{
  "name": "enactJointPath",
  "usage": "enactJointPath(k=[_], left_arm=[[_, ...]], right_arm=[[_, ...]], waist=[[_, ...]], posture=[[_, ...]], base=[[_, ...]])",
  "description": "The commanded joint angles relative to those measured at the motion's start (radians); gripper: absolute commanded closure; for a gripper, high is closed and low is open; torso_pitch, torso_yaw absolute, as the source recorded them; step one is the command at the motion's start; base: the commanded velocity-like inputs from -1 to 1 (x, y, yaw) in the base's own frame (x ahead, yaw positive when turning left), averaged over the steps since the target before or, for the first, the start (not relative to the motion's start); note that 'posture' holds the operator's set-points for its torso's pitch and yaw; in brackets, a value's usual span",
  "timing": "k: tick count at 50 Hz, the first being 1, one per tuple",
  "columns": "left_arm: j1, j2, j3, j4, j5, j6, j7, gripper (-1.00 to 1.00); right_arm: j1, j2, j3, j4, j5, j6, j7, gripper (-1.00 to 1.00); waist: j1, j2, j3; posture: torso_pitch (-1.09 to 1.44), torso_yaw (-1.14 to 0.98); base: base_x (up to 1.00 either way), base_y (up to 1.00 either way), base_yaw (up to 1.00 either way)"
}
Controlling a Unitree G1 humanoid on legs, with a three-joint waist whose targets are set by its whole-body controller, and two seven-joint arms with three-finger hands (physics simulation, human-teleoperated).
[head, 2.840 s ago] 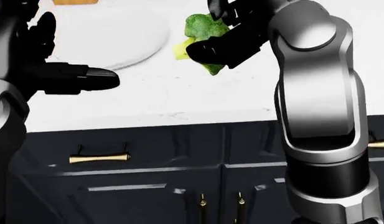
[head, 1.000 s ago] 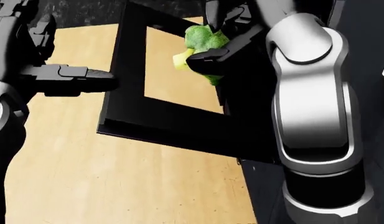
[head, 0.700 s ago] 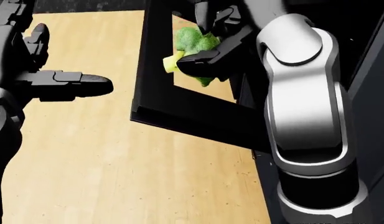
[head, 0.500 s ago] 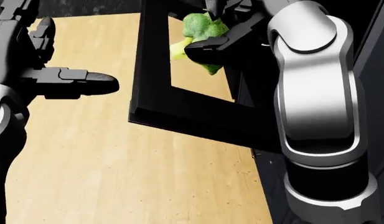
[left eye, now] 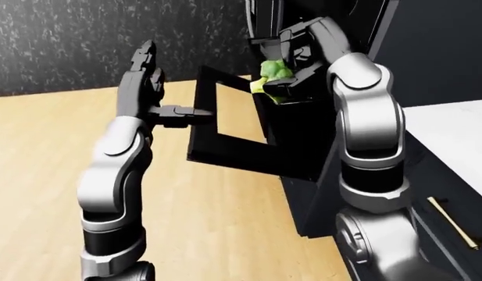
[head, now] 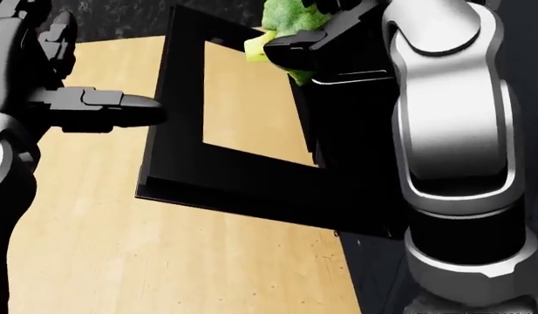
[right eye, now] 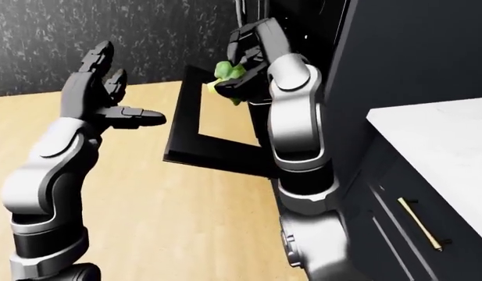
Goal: Place the broccoli on the top rack of the oven.
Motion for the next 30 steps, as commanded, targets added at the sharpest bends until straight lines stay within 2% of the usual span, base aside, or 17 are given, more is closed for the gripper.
enactJointPath(k=[1,2,3,5,10,12,13,15,17,18,19,21,24,25,27,28,30], left_arm=[[-0.02,0.012,0.015,-0.022,0.005,-0.025,0.005,-1.0],[-0.019,0.012,0.015,-0.023,0.005,-0.024,0.005,-1.0],[-0.018,0.012,0.017,-0.024,0.005,-0.024,0.005,-1.0],[-0.015,0.011,0.016,-0.026,0.005,-0.025,0.006,-1.0],[-0.014,0.008,0.013,-0.025,0.006,-0.027,0.006,-1.0],[-0.012,0.007,0.012,-0.027,0.006,-0.027,0.007,-1.0],[-0.012,0.007,0.012,-0.028,0.006,-0.026,0.007,-1.0],[-0.011,0.007,0.013,-0.034,0.005,-0.022,0.007,-1.0],[-0.01,0.008,0.014,-0.037,0.005,-0.019,0.007,-1.0],[-0.009,0.007,0.015,-0.038,0.004,-0.019,0.007,-1.0],[-0.007,0.006,0.015,-0.038,0.004,-0.021,0.007,-1.0],[-0.006,0.006,0.015,-0.034,0.004,-0.025,0.007,-1.0],[-0.006,0.007,0.017,-0.026,0.003,-0.033,0.006,-1.0],[-0.006,0.007,0.017,-0.025,0.003,-0.033,0.006,-1.0],[-0.008,0.008,0.017,-0.021,0.002,-0.036,0.006,-1.0],[-0.008,0.009,0.018,-0.021,0.002,-0.036,0.006,-1.0],[-0.011,0.01,0.017,-0.021,0.001,-0.034,0.007,-1.0]], right_arm=[[-0.035,-0.001,-0.001,-0.036,0.002,-0.038,-0.009,1.0],[-0.033,0.0,0.001,-0.037,0.002,-0.038,-0.01,1.0],[-0.034,0.0,0.001,-0.038,0.002,-0.036,-0.01,1.0],[-0.034,0.0,0.0,-0.04,0.003,-0.035,-0.012,1.0],[-0.028,0.0,0.001,-0.049,0.002,-0.03,-0.013,1.0],[-0.029,0.001,0.004,-0.056,0.0,-0.022,-0.011,1.0],[-0.03,0.002,0.005,-0.057,-0.001,-0.021,-0.011,1.0],[-0.028,0.003,0.006,-0.059,-0.001,-0.022,-0.011,1.0],[-0.029,0.004,0.004,-0.052,-0.002,-0.027,-0.016,1.0],[-0.029,0.005,0.003,-0.052,-0.002,-0.027,-0.017,1.0],[-0.029,0.007,0.001,-0.054,0.0,-0.032,-0.021,1.0],[-0.026,0.009,0.002,-0.051,0.002,-0.034,-0.025,1.0],[-0.032,0.01,0.002,-0.046,0.006,-0.031,-0.025,1.0],[-0.035,0.01,0.004,-0.047,0.006,-0.028,-0.024,1.0],[-0.036,0.008,0.006,-0.044,0.006,-0.029,-0.023,1.0],[-0.037,0.007,0.007,-0.045,0.005,-0.027,-0.021,1.0],[-0.04,0.005,0.008,-0.047,0.002,-0.022,-0.018,1.0]], waist=[[0.0,0.022,-0.034],[0.009,-0.021,-0.022],[0.003,0.002,-0.025],[0.006,-0.003,-0.031],[0.021,-0.08,-0.014],[0.024,-0.14,-0.031],[0.015,-0.112,-0.028],[0.014,-0.126,-0.022],[0.009,-0.111,-0.028],[0.009,-0.102,-0.023],[0.007,-0.094,0.0],[0.0,-0.085,-0.002],[-0.009,-0.017,-0.017],[-0.008,-0.051,-0.006],[-0.007,-0.052,-0.02],[-0.006,-0.049,-0.047],[0.005,-0.053,-0.042]], posture=[[0.0,0.0],[0.0,0.0],[0.0,0.0],[0.0,0.0],[0.0,0.0],[0.0,0.0],[0.0,0.0],[0.0,0.0],[0.0,0.0],[0.0,0.0],[0.0,0.0],[0.0,0.0],[0.0,0.0],[0.0,0.0],[0.0,0.0],[0.0,0.0],[0.0,0.0]], base=[[0.17,-0.15,0.0],[0.16,-0.14,0.0],[0.16,-0.16,0.0],[0.17,-0.07,0.0],[0.2,0.0,0.0],[0.22,0.0,0.0],[0.22,0.0,0.0],[0.22,0.0,0.0],[0.22,0.0,0.0],[0.19,0.0,0.0],[0.0,0.0,0.0],[0.0,0.0,0.0],[0.0,0.0,0.0],[0.02,0.0,0.0],[0.04,0.0,0.0],[0.05,0.0,0.0],[0.07,0.0,0.0]])
